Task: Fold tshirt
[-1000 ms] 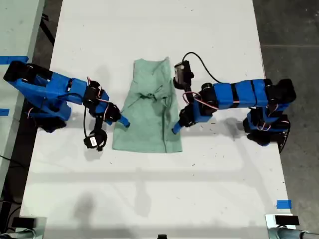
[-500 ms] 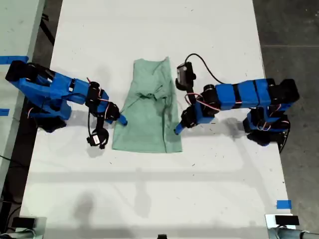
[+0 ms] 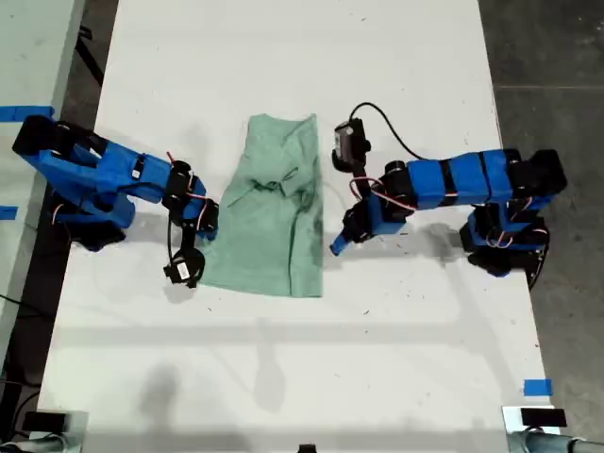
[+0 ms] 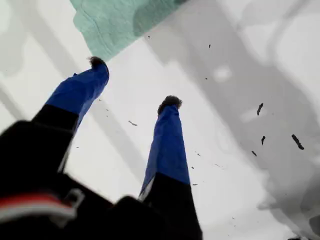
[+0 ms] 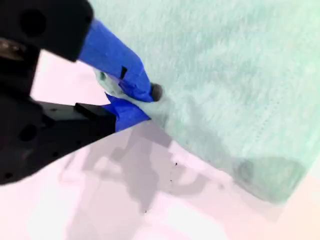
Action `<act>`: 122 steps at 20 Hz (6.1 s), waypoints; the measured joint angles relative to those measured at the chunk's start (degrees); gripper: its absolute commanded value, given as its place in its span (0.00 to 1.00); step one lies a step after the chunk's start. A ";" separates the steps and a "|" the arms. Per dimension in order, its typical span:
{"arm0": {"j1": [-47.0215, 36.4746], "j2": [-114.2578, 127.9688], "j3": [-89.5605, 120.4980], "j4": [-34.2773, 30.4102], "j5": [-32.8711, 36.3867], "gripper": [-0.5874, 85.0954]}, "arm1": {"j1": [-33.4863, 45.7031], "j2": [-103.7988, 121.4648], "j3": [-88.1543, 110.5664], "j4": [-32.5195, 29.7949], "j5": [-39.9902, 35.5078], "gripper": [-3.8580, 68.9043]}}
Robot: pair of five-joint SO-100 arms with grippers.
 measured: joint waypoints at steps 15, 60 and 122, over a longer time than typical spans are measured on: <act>1.85 3.60 -5.89 13.54 1.14 0.01 | -0.26 0.00 0.79 -0.62 0.44 0.37; 19.86 -0.26 -38.06 28.04 -11.95 0.38 | -6.42 -2.37 -4.31 -3.96 4.39 0.40; 13.71 -22.76 -57.13 25.93 11.25 0.01 | -2.29 -27.77 -41.66 8.26 -4.04 0.04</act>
